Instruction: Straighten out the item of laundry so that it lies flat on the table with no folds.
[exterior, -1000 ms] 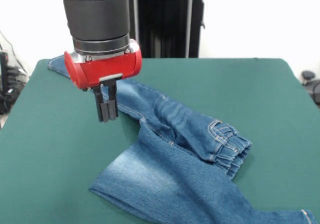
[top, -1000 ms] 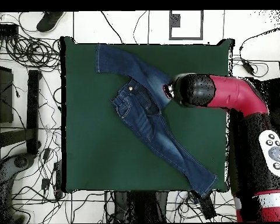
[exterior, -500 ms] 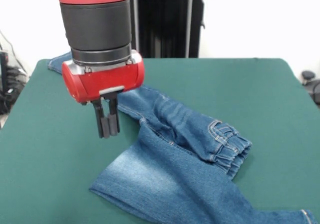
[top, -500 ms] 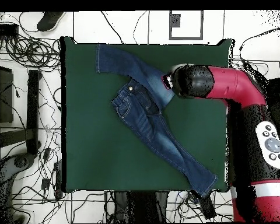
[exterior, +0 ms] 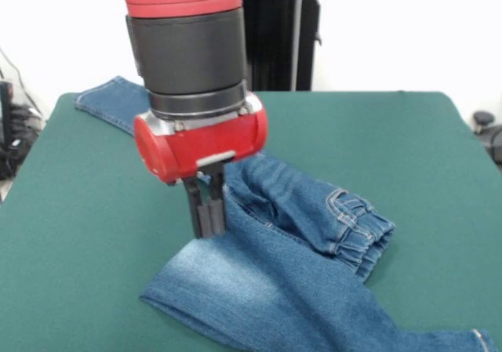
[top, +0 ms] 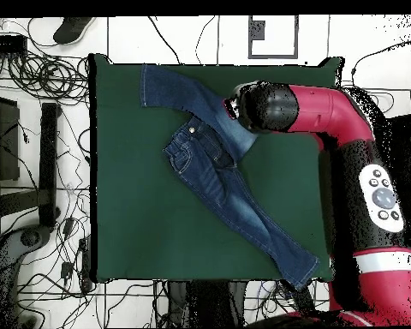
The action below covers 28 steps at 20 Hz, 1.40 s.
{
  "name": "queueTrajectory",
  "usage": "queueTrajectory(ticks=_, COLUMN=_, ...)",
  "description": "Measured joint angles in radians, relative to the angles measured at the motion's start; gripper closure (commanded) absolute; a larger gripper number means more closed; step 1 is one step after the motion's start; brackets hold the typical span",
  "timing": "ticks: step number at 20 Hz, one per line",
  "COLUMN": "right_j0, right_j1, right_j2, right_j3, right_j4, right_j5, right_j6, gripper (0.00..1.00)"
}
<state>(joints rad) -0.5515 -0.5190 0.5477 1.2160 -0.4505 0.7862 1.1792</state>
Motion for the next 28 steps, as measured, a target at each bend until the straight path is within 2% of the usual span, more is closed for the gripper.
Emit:
queueTrajectory(ticks=20, right_j0=0.168, right_j1=0.104, right_j2=0.011, right_j3=-0.174, right_j4=-0.021, right_j5=0.000, right_j6=0.000, gripper=1.00)
queueTrajectory(ticks=21, right_j0=0.188, right_j1=0.112, right_j2=0.010, right_j3=-0.195, right_j4=-0.020, right_j5=0.000, right_j6=0.000, gripper=0.00)
queueTrajectory(ticks=28, right_j0=0.210, right_j1=0.123, right_j2=0.010, right_j3=-0.222, right_j4=-0.018, right_j5=0.029, right_j6=0.000, gripper=0.00)
